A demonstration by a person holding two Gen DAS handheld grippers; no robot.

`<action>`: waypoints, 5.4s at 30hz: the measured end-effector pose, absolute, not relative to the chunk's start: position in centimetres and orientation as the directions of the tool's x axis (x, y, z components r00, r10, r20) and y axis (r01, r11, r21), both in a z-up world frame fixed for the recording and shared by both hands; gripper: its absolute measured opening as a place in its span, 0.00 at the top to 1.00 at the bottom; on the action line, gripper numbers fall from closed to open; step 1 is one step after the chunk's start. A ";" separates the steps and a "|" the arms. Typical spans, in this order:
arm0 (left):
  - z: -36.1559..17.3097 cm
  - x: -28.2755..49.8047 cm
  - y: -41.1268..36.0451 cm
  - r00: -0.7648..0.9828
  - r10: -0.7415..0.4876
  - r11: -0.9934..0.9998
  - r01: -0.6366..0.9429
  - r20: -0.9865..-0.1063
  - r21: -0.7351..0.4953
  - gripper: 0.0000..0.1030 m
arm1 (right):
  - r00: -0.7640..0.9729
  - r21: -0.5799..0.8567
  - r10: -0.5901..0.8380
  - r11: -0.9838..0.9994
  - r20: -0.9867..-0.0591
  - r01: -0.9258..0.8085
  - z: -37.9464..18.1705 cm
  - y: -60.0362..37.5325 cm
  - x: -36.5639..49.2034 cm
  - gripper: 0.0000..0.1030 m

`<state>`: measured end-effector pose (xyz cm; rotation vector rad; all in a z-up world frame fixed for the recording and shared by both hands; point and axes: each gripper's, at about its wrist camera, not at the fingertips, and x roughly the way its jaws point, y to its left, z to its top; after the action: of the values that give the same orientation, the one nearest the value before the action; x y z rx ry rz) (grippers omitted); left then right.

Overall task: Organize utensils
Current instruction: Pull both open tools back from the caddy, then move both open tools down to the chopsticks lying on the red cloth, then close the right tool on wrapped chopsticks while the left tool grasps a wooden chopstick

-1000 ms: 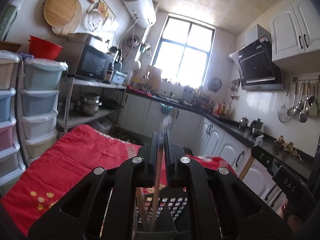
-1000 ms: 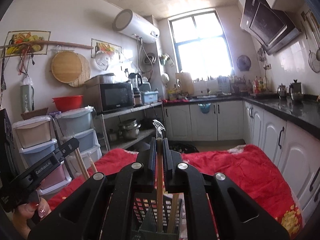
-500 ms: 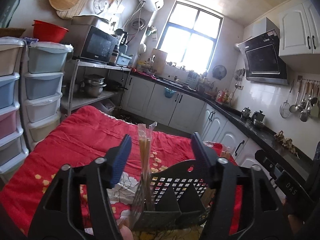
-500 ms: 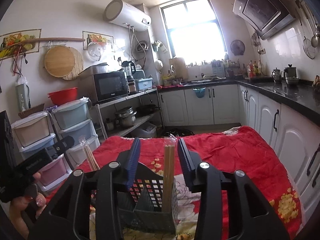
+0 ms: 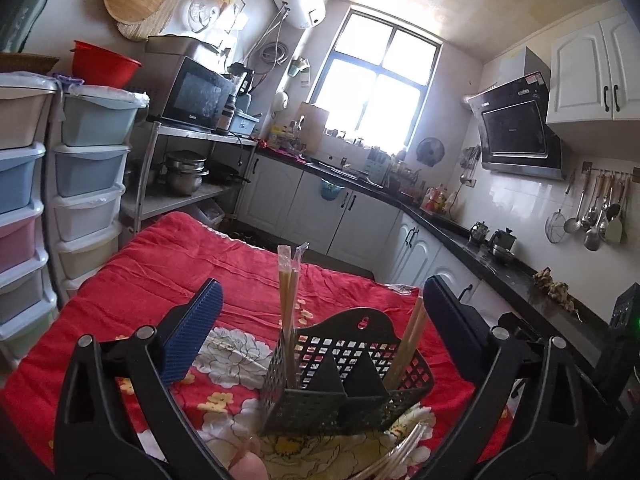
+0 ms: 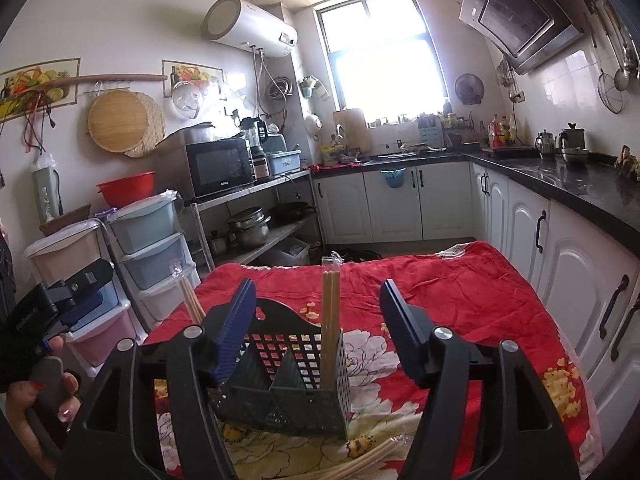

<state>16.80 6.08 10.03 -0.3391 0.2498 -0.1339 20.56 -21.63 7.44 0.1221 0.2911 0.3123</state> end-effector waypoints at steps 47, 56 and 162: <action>4.7 11.5 7.5 0.920 -0.166 0.926 0.022 -0.355 -0.377 0.10 | 0.852 0.102 0.347 0.937 -0.392 -0.335 4.0 -21.3 15.0 0.31; 3.9 11.3 7.4 0.906 -0.177 0.928 0.023 -0.384 -0.372 0.10 | 0.837 0.094 0.345 0.936 -0.425 -0.338 2.9 -21.2 14.6 0.31; 0.5 14.1 2.8 0.671 -0.471 0.878 0.297 -0.573 -0.375 0.92 | 0.636 0.454 0.591 0.801 -0.495 -0.390 2.1 -22.3 18.7 0.96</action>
<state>14.08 2.77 0.51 -0.2598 0.7144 -0.4387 18.73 -22.32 2.09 0.3204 0.6758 0.5714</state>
